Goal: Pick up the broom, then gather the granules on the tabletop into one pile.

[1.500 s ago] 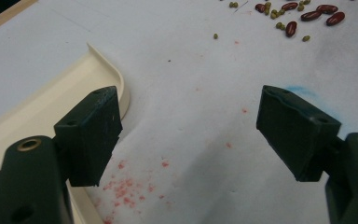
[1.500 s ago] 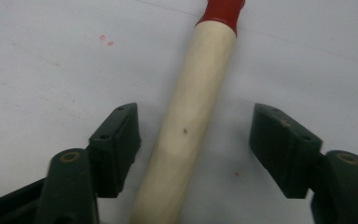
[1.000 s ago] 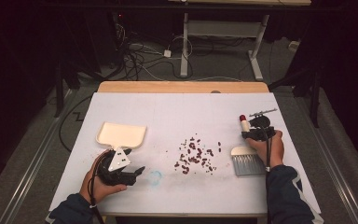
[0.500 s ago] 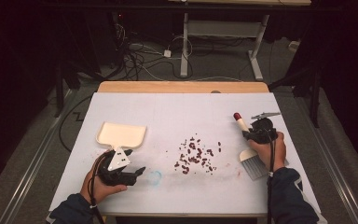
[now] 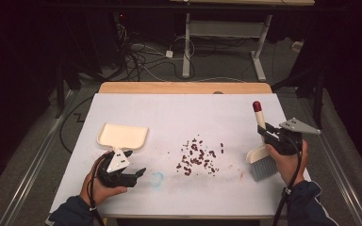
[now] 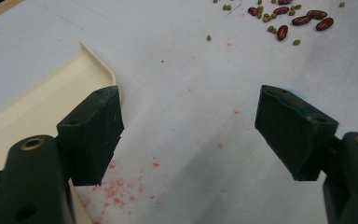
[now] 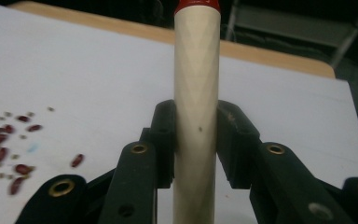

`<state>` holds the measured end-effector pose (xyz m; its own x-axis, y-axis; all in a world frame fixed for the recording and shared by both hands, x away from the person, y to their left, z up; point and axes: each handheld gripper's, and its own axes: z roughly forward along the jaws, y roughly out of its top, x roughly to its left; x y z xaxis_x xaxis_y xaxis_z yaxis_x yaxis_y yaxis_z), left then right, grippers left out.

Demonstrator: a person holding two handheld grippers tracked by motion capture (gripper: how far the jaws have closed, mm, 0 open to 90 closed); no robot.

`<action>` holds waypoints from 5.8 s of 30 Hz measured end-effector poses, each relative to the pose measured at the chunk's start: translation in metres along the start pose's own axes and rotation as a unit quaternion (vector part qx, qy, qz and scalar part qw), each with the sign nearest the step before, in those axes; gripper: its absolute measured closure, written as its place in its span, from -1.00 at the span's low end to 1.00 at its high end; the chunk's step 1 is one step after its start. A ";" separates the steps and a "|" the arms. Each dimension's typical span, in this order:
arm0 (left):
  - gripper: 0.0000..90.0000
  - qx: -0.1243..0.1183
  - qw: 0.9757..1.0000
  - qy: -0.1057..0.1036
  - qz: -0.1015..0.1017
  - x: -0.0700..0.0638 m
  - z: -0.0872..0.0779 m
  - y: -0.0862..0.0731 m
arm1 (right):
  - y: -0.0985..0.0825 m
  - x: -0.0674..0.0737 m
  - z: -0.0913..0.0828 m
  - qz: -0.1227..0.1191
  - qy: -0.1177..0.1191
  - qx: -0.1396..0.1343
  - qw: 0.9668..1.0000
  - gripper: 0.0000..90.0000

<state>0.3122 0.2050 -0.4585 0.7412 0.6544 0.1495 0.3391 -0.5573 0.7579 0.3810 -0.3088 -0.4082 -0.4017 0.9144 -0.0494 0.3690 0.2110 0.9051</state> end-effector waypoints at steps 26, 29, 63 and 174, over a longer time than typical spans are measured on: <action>-0.51 -0.034 0.999 -0.015 -0.019 -0.007 -0.006 0.011 | 0.006 0.039 -0.060 -0.050 0.062 -0.114 0.990 0.56; -0.52 -0.040 0.999 -0.023 -0.014 -0.012 -0.007 0.015 | 0.008 0.044 -0.061 -0.056 0.057 -0.114 0.990 0.57; 0.09 -0.147 0.981 -0.128 -0.022 -0.091 0.051 0.132 | 0.053 0.180 -0.039 -0.096 0.095 -0.167 0.977 0.56; -0.57 0.012 0.999 0.042 0.021 0.002 -0.020 -0.012 | -0.007 0.121 0.060 -0.218 0.108 0.063 0.968 0.49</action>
<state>0.2977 0.2228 -0.4545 0.7043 0.6705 0.2333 0.3241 -0.5960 0.7347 0.3803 -0.1792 -0.4461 -0.7029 0.6383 -0.3138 0.2193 0.6142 0.7581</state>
